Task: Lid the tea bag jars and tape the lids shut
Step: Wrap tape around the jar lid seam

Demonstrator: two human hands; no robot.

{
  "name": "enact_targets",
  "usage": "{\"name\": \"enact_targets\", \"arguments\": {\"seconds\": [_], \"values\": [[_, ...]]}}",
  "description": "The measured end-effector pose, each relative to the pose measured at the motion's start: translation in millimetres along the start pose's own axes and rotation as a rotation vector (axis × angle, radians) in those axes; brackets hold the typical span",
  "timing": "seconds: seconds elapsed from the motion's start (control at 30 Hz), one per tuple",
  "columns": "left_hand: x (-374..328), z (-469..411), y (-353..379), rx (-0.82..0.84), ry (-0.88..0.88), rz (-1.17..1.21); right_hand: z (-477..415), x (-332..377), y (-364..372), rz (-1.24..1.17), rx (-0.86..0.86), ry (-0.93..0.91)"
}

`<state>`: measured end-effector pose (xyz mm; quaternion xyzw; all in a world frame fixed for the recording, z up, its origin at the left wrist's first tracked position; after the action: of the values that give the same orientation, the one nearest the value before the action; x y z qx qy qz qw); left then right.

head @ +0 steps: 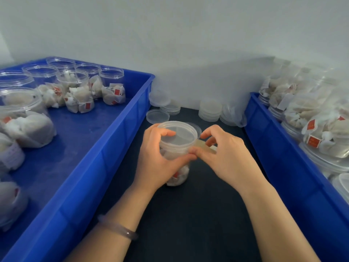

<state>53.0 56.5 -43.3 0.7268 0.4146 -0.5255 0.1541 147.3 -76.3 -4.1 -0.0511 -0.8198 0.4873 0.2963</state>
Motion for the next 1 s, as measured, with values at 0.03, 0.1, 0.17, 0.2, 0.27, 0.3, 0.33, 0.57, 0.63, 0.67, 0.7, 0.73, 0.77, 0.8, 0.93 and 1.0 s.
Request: {"name": "enact_targets", "arguments": {"seconds": [0.03,0.1,0.17,0.2,0.27,0.3,0.33,0.57,0.63,0.67,0.7,0.73,0.77,0.8,0.93,1.0], "values": [[0.1,0.0,-1.8,0.009,-0.021,0.022,-1.5,2.3,-1.6,-0.025,0.011,-0.018],[1.7,0.1,-6.6,0.051,-0.078,0.113,-2.9,5.3,-6.1,-0.126,0.070,-0.035],[6.7,-0.7,-10.8,0.116,-0.163,0.312,-1.4,7.9,-10.3,-0.229,0.146,-0.038],[9.1,-0.9,-11.0,0.150,-0.200,0.397,0.1,8.8,-12.8,-0.241,0.167,-0.038],[12.5,-1.0,-9.1,0.194,-0.268,0.484,2.5,10.3,-18.2,-0.208,0.157,-0.051],[13.8,-1.1,-7.3,0.209,-0.298,0.513,3.0,11.0,-20.7,-0.186,0.136,-0.057],[14.8,-0.9,-5.7,0.225,-0.326,0.540,3.7,11.6,-23.3,-0.174,0.111,-0.056],[18.1,1.4,2.3,0.380,-0.487,0.629,4.1,12.7,-32.8,-0.221,0.028,-0.014],[17.1,2.3,2.7,0.413,-0.502,0.633,4.6,10.6,-30.0,-0.225,0.051,-0.010],[17.4,2.4,2.9,0.425,-0.507,0.641,4.5,9.1,-27.9,-0.227,0.064,-0.012],[18.0,2.4,2.9,0.442,-0.512,0.648,4.4,7.3,-25.5,-0.228,0.079,-0.014],[18.0,2.9,3.1,0.465,-0.519,0.651,4.2,5.4,-23.0,-0.229,0.097,-0.014],[18.0,3.0,3.0,0.488,-0.523,0.643,3.4,2.9,-20.4,-0.228,0.119,-0.012],[19.1,3.3,2.8,0.503,-0.529,0.629,3.1,1.0,-17.6,-0.227,0.155,-0.008],[21.8,8.2,5.9,0.539,-0.526,0.594,7.8,3.0,-1.2,-0.305,0.401,-0.044],[18.1,8.0,7.5,0.527,-0.485,0.597,7.7,7.1,-0.5,-0.362,0.395,-0.091]]}}
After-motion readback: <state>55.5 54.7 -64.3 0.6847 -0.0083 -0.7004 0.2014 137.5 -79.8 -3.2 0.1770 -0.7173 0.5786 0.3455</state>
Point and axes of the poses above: each hand's wrist, its own z-axis away from the middle knuckle, its own y-axis out of the palm, x = y × z, the point moved 6 cm from there along -z, towards the middle knuckle, and after that the axes turned 14 degrees about -y, right-handed, at the moved point
